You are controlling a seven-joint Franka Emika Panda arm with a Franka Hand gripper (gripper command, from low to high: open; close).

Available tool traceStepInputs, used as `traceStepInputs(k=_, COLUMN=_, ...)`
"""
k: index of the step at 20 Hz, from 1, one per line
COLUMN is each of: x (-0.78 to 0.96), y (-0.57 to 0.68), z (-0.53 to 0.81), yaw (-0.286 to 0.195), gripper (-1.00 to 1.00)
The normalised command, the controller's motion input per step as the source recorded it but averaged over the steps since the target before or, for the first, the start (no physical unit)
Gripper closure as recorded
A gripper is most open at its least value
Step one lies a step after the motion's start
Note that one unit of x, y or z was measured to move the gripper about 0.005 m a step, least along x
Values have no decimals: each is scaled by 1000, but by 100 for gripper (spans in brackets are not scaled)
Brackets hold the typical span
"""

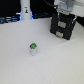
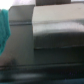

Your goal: Open the kcup holder, insert the kcup into the holder, and close the kcup holder

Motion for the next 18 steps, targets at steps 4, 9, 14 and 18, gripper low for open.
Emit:
traceStepInputs(k=4, x=-363, y=16, z=-374, yaw=-17, gripper=-100)
traceStepInputs(k=9, x=-248, y=-10, z=-202, yaw=-8, gripper=-100)
traceStepInputs(k=14, x=-404, y=-231, z=218, yaw=12, gripper=-100)
traceStepInputs(k=18, x=-237, y=8, z=72, yaw=-1, gripper=-100)
